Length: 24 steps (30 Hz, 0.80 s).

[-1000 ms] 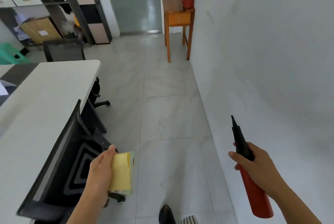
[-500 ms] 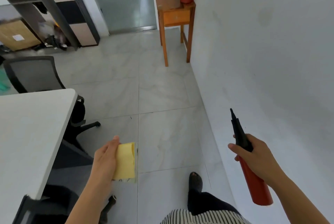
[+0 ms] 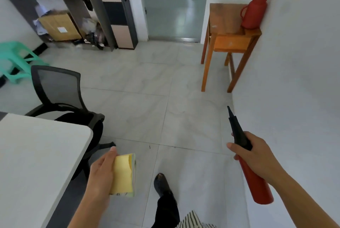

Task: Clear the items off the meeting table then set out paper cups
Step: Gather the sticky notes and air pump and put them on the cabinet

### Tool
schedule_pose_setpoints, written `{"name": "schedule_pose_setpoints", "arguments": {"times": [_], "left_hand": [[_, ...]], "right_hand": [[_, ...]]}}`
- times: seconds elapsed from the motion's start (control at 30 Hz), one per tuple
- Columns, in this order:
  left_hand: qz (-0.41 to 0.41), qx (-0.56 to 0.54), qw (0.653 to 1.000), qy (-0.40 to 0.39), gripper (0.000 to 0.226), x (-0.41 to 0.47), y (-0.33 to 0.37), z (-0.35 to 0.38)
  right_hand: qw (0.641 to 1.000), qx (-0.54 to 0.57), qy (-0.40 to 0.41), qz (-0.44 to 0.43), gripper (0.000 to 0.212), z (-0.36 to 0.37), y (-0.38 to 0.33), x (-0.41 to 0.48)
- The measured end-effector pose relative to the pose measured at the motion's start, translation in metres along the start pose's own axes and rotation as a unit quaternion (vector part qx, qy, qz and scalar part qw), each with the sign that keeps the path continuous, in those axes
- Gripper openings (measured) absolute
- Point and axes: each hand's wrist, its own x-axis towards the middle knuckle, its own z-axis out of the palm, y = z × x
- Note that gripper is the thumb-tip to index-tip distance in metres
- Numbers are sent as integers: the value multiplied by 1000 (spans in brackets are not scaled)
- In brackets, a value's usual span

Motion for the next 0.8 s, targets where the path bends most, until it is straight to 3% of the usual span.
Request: {"name": "schedule_pose_setpoints", "arguments": {"times": [0.37,0.5,0.8], "left_hand": [[42,10,999,-14,35,244,176,34],[38,8,999,-21,35,319,212,63],[29,-36,997,69,35,493,317,95]], "right_hand": [[1000,10,0,6,22,57,-144,220],[1000,-2,-11,15,22,69,-174,310],[996,-38,-77,-39,22,115,-287,566]]}}
